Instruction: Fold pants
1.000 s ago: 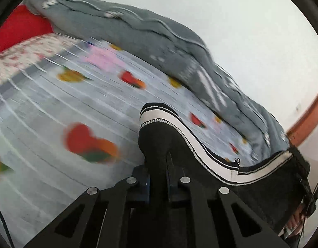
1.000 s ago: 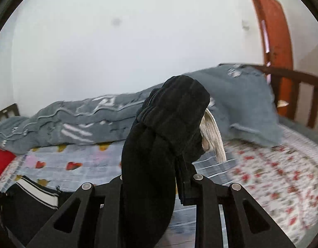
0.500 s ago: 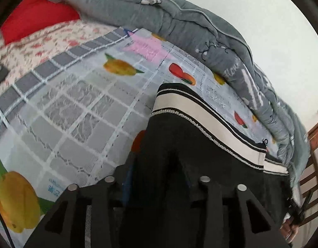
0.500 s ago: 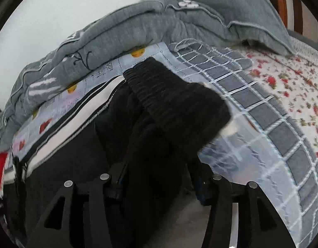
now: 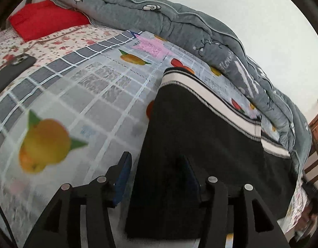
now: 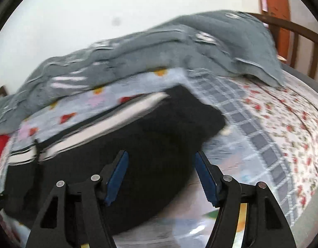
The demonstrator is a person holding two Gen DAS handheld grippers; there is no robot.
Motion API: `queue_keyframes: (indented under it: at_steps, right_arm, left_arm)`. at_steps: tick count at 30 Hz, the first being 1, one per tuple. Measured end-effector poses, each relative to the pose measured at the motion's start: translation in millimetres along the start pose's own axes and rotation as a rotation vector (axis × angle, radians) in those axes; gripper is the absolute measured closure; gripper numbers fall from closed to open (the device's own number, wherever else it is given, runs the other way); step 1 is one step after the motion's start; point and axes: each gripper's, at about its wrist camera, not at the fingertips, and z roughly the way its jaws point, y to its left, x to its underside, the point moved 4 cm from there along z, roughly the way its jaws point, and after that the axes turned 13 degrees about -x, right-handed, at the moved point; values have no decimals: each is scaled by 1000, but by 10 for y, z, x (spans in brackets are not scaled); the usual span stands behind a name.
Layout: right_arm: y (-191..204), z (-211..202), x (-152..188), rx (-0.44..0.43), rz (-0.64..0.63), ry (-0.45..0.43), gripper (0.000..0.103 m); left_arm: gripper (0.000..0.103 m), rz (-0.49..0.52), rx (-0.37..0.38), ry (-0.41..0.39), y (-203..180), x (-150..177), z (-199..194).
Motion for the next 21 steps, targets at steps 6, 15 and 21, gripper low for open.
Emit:
queue_keyframes:
  at_steps: [6,15,21]
  right_arm:
    - [1035,142,234,-244,-99,45,37]
    - [2097,344,813,-472,-243,114,50]
    - [2049,537,1191,-463,-209,184,66]
  left_arm:
    - [47,2,-6,-36,63,229,-208]
    - [37,8,75,-115,162,512,-500]
    - [37,-27,79,-96,199,528,-448]
